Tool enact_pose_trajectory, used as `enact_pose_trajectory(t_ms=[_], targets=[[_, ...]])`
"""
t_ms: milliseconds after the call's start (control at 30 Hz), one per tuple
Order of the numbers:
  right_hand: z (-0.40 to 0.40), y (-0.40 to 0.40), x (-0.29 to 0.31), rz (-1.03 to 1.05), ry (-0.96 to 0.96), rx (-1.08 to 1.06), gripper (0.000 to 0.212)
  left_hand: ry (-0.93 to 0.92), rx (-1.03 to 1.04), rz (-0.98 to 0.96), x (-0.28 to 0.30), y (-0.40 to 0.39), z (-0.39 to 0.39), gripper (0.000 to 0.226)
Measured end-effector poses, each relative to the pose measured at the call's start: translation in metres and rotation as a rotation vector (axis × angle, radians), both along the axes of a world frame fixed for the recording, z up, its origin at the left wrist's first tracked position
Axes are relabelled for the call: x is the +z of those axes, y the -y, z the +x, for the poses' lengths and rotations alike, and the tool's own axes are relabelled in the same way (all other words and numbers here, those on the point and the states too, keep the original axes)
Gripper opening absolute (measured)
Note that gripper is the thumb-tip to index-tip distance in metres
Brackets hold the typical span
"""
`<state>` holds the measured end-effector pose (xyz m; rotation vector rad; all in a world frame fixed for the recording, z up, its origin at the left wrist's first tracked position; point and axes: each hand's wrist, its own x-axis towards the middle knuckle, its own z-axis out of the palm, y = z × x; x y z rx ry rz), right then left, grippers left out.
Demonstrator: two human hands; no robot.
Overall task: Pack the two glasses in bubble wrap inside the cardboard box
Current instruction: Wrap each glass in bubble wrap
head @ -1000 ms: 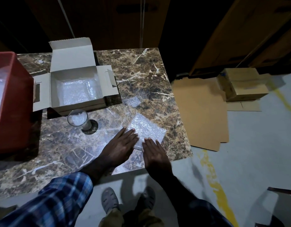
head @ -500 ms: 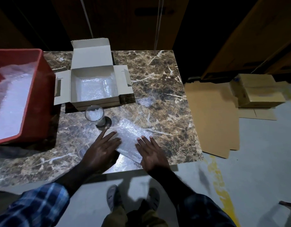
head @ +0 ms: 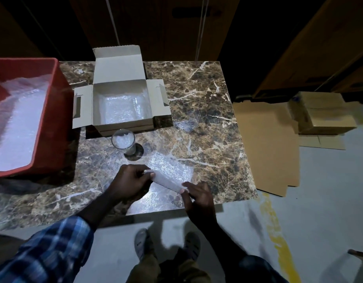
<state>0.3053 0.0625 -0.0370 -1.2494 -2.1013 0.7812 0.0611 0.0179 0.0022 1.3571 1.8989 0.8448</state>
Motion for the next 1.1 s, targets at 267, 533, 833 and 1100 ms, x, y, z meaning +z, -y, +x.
enact_pose_trajectory(t_ms=[267, 533, 833, 1100], targets=[[-0.025, -0.025, 0.012, -0.276, 0.054, -0.231, 0.040, -0.176, 0.155, 0.047, -0.008, -0.021, 0.012, 0.045], [-0.039, -0.034, 0.011, -0.282, 0.351, -0.330, 0.037, -0.424, 0.115, 0.048, -0.015, -0.035, 0.018, 0.031], [-0.045, -0.032, 0.020, -0.212, 0.541, -0.341, 0.030, -0.544, 0.092, 0.062, -0.024, -0.040, 0.020, 0.018], [-0.048, -0.007, 0.005, 0.369, 0.419, -0.212, 0.021, -0.606, -0.030, 0.453, -0.016, -0.013, 0.040, 0.025]])
